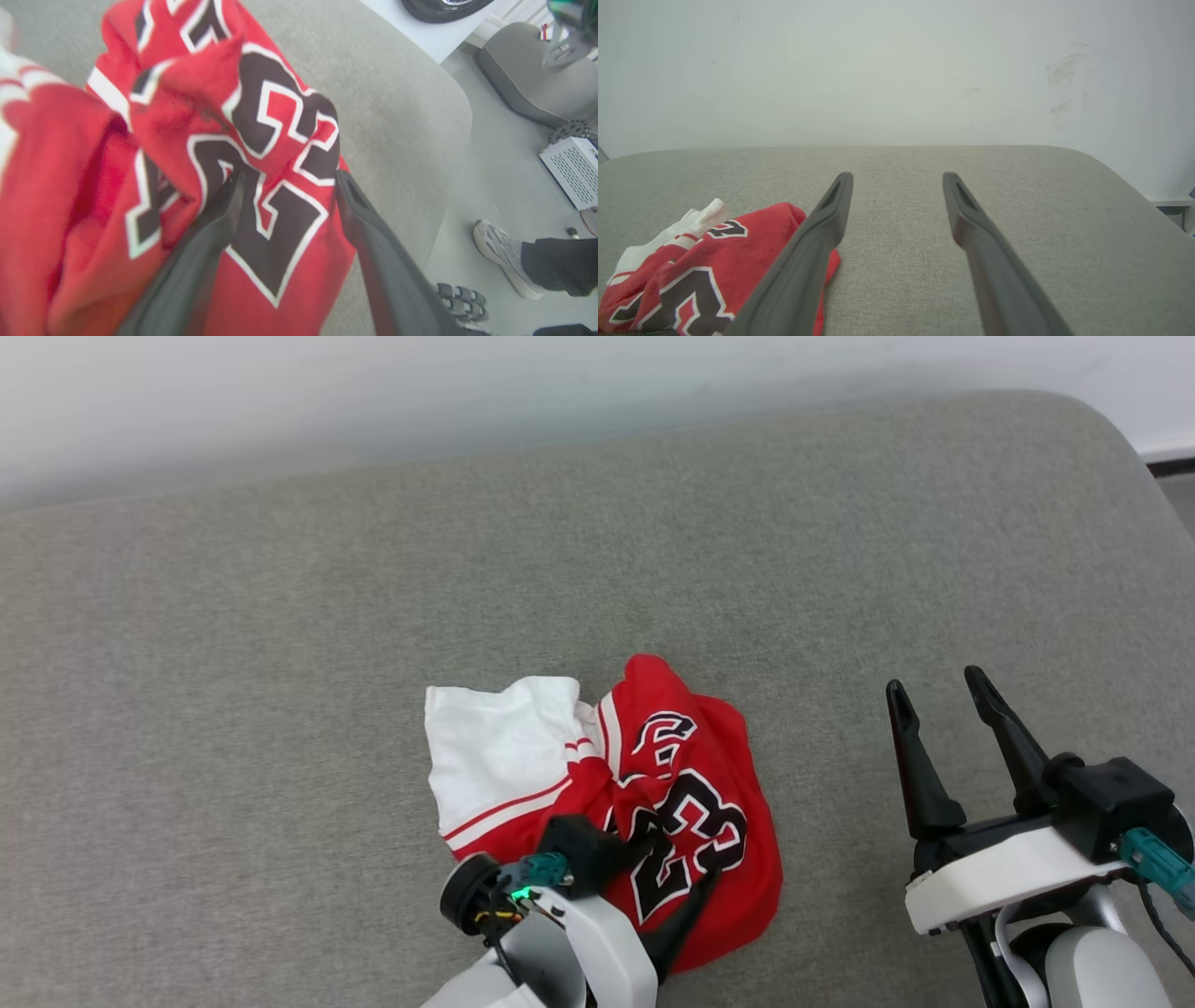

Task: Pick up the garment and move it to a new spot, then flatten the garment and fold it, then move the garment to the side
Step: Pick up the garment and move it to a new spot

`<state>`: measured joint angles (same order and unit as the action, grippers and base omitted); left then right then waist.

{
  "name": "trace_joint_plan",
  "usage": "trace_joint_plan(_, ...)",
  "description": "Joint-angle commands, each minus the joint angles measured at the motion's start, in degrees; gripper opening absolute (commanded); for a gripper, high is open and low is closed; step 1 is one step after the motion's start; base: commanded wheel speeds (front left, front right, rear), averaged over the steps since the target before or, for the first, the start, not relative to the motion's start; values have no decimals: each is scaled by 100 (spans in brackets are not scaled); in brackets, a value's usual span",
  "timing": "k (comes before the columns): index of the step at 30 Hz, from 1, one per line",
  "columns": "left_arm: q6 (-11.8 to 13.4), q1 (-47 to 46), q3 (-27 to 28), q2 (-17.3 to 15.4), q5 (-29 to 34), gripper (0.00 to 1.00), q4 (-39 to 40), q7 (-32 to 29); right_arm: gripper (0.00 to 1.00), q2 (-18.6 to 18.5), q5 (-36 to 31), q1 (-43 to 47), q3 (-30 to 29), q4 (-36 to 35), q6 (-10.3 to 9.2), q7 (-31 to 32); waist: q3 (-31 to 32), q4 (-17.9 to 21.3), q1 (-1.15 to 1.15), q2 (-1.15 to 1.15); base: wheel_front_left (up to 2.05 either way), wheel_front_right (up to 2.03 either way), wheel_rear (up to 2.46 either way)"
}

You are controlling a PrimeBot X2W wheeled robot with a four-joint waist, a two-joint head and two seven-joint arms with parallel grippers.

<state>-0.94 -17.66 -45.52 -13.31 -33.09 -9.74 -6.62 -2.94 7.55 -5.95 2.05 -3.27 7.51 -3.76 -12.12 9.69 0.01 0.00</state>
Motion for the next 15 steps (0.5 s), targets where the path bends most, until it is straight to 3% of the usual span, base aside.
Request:
trace_joint_plan(1,28,-45,101,17,-15,100,77,211,100,9,-43,38,-3,21,-4,9,190,-152,-1,0,0,0,0)
trace_joint_plan(7,213,37,353,4,114,100,264,877,100,9,-41,200,-18,58,-4,111,591,-429,-1,0,0,0,0)
trace_joint_plan(15,798,168,1005,-186,307,100,344,1803,100,9,-89,462,5,-23,-4,291,942,-758,-1,0,0,0,0)
